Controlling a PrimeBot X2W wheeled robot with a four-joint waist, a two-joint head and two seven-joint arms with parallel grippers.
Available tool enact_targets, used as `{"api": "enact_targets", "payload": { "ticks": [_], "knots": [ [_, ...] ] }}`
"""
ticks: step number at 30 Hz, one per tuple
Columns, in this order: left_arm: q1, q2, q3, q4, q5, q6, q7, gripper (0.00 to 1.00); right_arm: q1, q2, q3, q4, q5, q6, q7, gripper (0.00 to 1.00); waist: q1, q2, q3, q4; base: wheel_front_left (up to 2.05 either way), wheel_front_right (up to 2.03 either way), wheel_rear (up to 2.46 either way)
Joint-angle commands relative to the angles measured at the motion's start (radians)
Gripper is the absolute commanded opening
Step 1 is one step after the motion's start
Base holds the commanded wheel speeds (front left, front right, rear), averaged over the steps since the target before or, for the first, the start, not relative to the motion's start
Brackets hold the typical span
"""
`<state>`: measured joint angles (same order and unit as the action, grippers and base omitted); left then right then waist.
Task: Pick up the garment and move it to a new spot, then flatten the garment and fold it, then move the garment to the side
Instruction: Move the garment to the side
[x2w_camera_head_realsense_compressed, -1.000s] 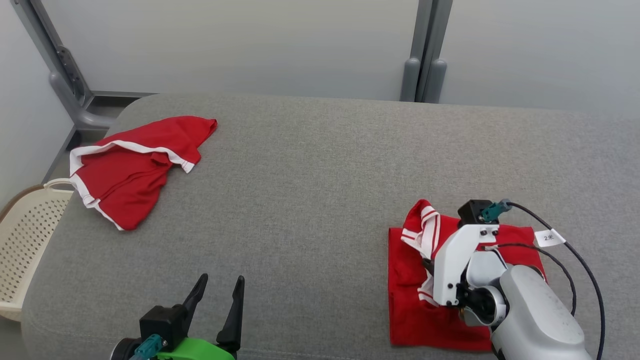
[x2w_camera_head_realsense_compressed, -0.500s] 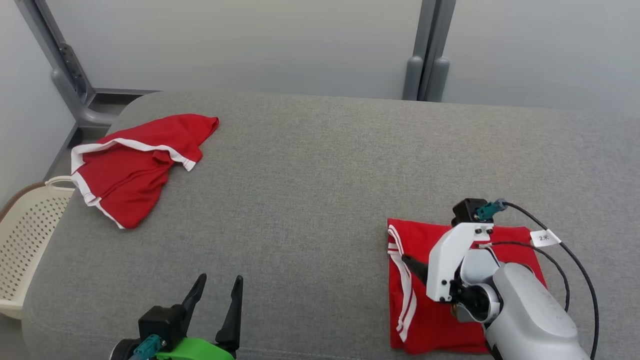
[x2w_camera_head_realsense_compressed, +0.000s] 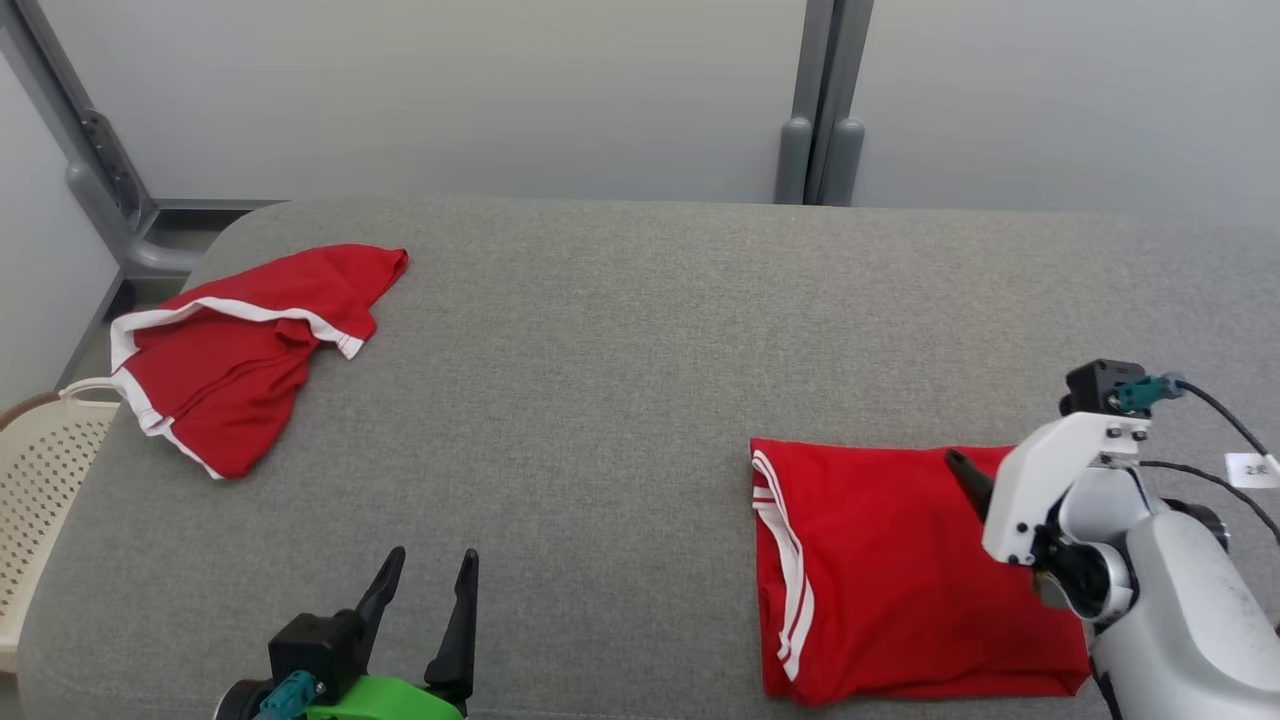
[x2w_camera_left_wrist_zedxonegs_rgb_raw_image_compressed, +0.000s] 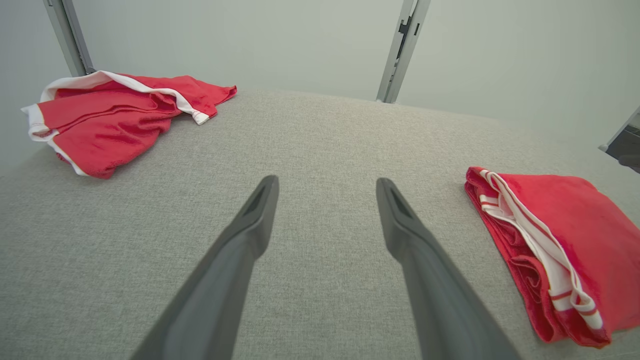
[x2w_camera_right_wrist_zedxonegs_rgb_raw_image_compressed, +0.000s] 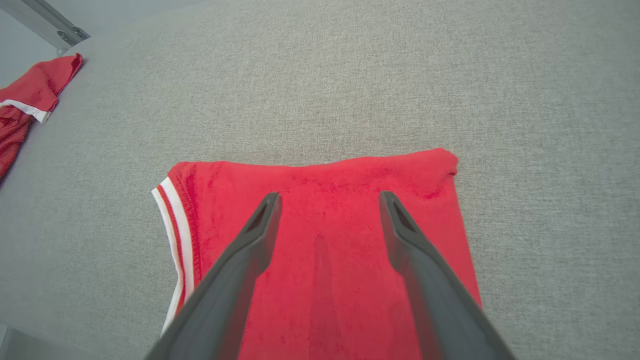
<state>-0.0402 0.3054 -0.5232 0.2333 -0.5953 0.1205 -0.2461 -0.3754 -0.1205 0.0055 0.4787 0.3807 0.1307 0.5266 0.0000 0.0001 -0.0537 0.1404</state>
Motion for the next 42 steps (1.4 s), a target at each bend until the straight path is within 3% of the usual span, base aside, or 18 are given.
{"api": "enact_targets", "payload": {
  "ticks": [1,14,42],
  "knots": [
    [0.006,0.007,0.003,-0.002,-0.003,0.002,-0.004,1.0,0.042,-0.016,-0.043,-0.039,-0.027,0.0,0.007,1.0,0.0,-0.0001,0.001,-0.012,0.0,0.0,0.0],
    [-0.006,0.011,0.001,0.002,0.002,-0.005,-0.011,1.0,0.187,-0.052,-0.106,-0.124,-0.076,0.0,0.004,1.0,0.0,-0.0001,0.011,-0.061,0.0,0.0,0.0],
    [-0.032,0.061,-0.024,-0.043,0.015,0.0,0.029,1.0,0.065,-0.166,0.021,0.177,0.003,0.0,-0.128,1.0,0.0,-0.0001,0.1,0.016,0.0,0.0,0.0]
  ]
}}
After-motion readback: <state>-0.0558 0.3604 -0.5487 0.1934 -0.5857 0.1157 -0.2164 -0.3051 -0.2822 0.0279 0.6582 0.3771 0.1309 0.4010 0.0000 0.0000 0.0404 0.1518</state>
